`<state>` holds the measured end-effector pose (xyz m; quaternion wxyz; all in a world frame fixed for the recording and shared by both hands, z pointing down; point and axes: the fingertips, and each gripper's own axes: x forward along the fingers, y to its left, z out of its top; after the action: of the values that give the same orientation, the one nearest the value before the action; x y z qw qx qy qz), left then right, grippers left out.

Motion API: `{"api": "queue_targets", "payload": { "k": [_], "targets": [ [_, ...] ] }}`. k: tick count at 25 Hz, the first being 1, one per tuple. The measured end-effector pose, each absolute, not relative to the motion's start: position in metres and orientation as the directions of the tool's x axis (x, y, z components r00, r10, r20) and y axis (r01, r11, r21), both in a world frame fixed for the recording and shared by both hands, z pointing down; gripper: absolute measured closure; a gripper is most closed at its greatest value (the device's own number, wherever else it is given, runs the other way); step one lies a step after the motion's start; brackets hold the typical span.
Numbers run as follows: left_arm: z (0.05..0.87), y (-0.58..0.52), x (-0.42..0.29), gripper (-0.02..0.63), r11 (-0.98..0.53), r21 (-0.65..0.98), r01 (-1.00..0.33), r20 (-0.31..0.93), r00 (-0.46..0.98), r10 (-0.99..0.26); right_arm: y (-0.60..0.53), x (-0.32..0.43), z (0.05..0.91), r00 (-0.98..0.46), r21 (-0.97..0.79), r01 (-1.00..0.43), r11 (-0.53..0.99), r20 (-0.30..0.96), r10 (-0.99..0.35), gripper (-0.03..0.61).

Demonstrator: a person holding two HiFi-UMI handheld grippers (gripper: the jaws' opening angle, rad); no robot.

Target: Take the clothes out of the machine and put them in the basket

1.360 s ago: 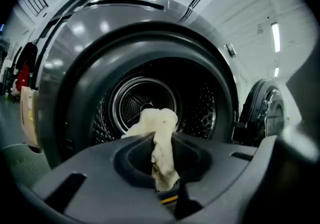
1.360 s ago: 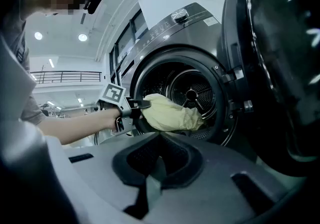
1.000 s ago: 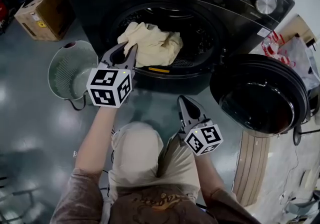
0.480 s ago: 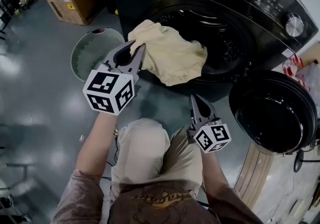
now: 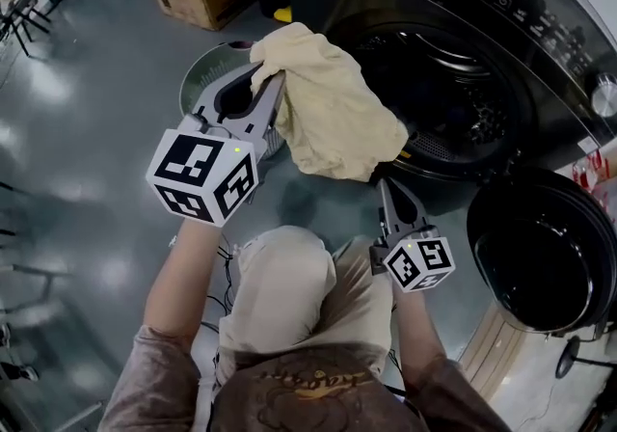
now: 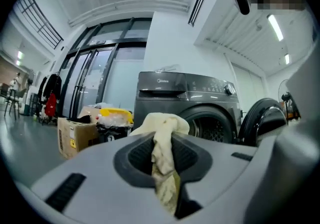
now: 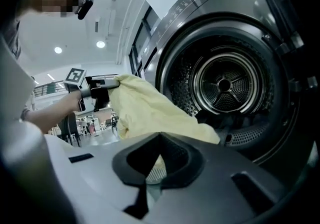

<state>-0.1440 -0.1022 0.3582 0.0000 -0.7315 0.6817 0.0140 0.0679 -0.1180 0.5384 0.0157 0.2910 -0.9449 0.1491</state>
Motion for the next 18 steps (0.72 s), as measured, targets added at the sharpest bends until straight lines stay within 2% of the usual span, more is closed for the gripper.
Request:
{"api": "queue_targets", "payload": {
  "k": [11,18],
  "targets": [
    [0.366,-0.056,-0.194,0.551,0.082,-0.064,-0.995,0.034,-0.084,-0.996,-0.097,0.036,0.546,-0.874,-0.291,-0.484,0.825,0.123,-0.470,0.581],
    [0.362,-0.048,-0.219,0.551,0.146,-0.065,-0.987,0.016,-0.147,-0.989,-0.089,0.030,0.551,-0.878,-0.292,-0.478,0.829,0.137,-0.458,0.581]
  ]
}}
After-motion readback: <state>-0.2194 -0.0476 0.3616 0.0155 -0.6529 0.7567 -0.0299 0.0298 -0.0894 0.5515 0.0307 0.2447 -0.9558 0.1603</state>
